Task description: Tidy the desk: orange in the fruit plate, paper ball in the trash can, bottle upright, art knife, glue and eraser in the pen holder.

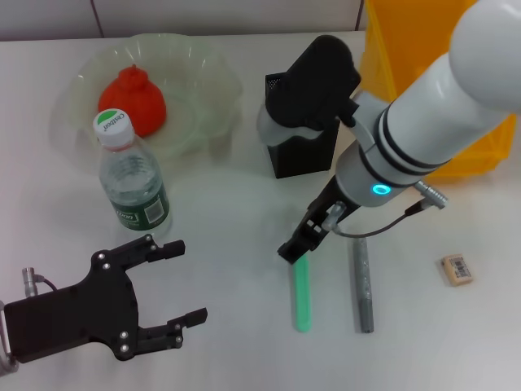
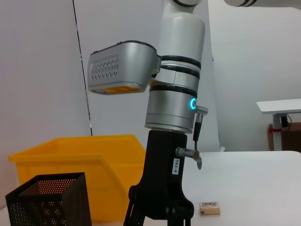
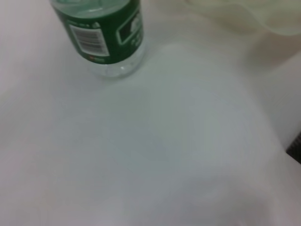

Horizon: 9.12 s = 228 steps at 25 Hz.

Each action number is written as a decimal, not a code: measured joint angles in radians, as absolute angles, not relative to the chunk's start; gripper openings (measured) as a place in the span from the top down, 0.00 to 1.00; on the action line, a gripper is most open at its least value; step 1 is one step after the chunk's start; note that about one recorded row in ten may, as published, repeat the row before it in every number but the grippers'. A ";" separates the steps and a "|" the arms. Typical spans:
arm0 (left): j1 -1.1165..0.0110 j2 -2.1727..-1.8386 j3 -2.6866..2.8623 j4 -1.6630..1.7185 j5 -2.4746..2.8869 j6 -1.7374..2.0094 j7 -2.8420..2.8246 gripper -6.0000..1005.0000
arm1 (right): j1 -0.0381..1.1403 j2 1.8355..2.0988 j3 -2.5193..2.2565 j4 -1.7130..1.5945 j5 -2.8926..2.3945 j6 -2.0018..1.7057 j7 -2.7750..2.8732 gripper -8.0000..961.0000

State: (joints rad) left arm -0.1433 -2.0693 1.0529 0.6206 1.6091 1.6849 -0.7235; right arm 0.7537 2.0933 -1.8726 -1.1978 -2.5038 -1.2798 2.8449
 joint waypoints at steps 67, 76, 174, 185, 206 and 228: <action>-0.150 -2.071 1.055 0.611 1.606 1.688 -0.712 0.19 | 0.360 2.085 -1.358 -1.357 -1.453 -1.066 1.750 0.77; -0.150 -2.071 1.052 0.596 1.607 1.682 -0.712 0.19 | 0.460 2.084 -1.363 -0.812 -0.964 -1.143 1.081 0.75; -0.153 -2.070 1.055 0.595 1.601 1.698 -0.709 0.19 | 0.868 2.086 -1.716 -0.836 -2.273 -1.159 2.019 0.86; -0.153 -2.071 1.053 0.595 1.602 1.698 -0.709 0.19 | 0.855 2.085 -1.715 -0.867 -2.275 -1.152 2.033 0.92; -0.153 -2.071 1.055 0.595 1.608 1.693 -0.709 0.19 | 0.510 2.084 -1.153 -0.894 -1.349 -1.235 1.278 0.93; -0.167 -2.071 1.055 0.557 1.601 1.700 -0.661 0.19 | 0.696 2.093 -1.144 -0.273 -1.058 -1.192 0.787 0.89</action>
State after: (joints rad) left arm -0.1672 -2.0709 1.0551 0.5568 1.6013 1.6997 -0.6610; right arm 0.6960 2.0933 -1.1443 -0.2727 -1.0581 -1.1915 0.7874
